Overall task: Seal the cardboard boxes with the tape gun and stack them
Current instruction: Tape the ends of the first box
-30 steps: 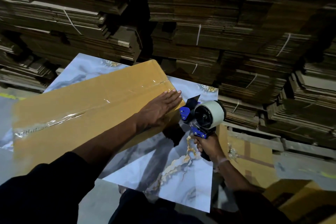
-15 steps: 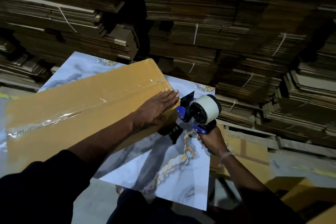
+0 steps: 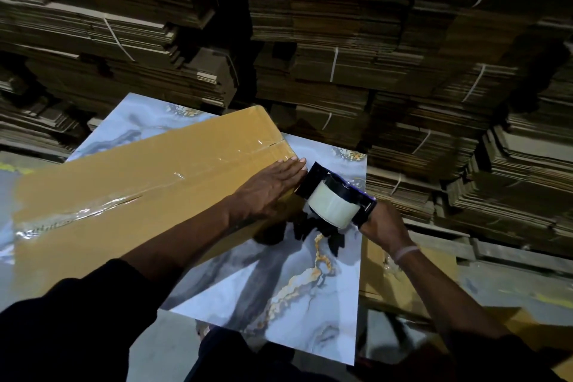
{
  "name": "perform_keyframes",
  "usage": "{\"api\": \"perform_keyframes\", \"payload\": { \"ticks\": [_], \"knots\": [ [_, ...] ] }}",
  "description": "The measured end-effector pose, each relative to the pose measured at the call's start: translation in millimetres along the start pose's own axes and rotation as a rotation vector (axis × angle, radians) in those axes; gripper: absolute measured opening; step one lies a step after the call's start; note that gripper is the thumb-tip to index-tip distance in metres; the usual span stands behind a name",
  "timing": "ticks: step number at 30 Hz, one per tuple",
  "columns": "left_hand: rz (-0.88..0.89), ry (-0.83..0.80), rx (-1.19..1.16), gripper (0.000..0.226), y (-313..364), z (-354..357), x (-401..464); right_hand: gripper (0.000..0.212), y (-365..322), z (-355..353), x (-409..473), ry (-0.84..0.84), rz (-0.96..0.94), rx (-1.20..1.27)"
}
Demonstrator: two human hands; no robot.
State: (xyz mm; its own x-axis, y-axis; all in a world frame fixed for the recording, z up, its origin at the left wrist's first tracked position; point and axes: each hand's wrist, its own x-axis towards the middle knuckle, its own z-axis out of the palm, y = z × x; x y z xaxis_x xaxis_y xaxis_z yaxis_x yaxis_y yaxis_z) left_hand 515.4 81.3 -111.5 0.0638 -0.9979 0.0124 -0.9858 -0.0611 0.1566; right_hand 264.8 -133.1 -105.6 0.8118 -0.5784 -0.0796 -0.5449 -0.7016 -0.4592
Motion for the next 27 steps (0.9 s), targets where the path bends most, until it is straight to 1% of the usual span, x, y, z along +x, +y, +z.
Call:
{"api": "perform_keyframes", "payload": {
  "ticks": [2, 3, 5, 7, 8, 10, 11, 12, 13, 16, 20, 25, 27],
  "knots": [
    [0.006, -0.002, 0.001, 0.1, -1, 1, 0, 0.012, 5, -2, 4, -0.012, -0.044, -0.048],
    [0.003, -0.009, 0.0, 0.102, -1, 1, 0, 0.012, 7, -3, 5, -0.005, -0.068, -0.036],
    [0.002, 0.001, -0.003, 0.1, 1, 0, -3, 0.011, 7, 0, 3, -0.001, -0.059, 0.043],
    [0.023, 0.034, -0.023, 0.092, 4, -2, -5, 0.011, 8, 9, -5, -0.054, 0.039, 0.182],
    [0.03, 0.041, -0.027, 0.089, 5, -2, -5, 0.017, 7, 16, -11, -0.065, 0.097, 0.239],
    [0.024, 0.031, -0.014, 0.088, 7, -2, -5, 0.029, 7, 31, -28, -0.035, 0.207, 0.37],
    [0.011, 0.026, -0.008, 0.088, 7, -2, -5, 0.028, 7, 39, -37, -0.018, 0.279, 0.458],
    [-0.004, 0.026, -0.007, 0.088, 6, -2, -4, 0.021, 6, 47, -46, -0.022, 0.362, 0.523],
    [-0.008, 0.029, -0.008, 0.087, 6, -2, -4, 0.015, 8, 55, -55, -0.042, 0.428, 0.559],
    [-0.015, 0.051, -0.001, 0.081, 10, -2, -5, 0.013, 16, 78, -80, -0.089, 0.575, 0.605],
    [-0.063, 0.082, -0.002, 0.073, 14, -1, -2, 0.019, 12, 90, -99, -0.104, 0.686, 0.7],
    [-0.084, 0.278, 0.002, 0.062, 23, -12, 15, 0.018, 4, 97, -105, -0.081, 0.708, 0.852],
    [-0.093, 0.32, -0.022, 0.053, 31, -14, 25, 0.021, 2, 98, -105, -0.056, 0.716, 0.899]
  ]
}}
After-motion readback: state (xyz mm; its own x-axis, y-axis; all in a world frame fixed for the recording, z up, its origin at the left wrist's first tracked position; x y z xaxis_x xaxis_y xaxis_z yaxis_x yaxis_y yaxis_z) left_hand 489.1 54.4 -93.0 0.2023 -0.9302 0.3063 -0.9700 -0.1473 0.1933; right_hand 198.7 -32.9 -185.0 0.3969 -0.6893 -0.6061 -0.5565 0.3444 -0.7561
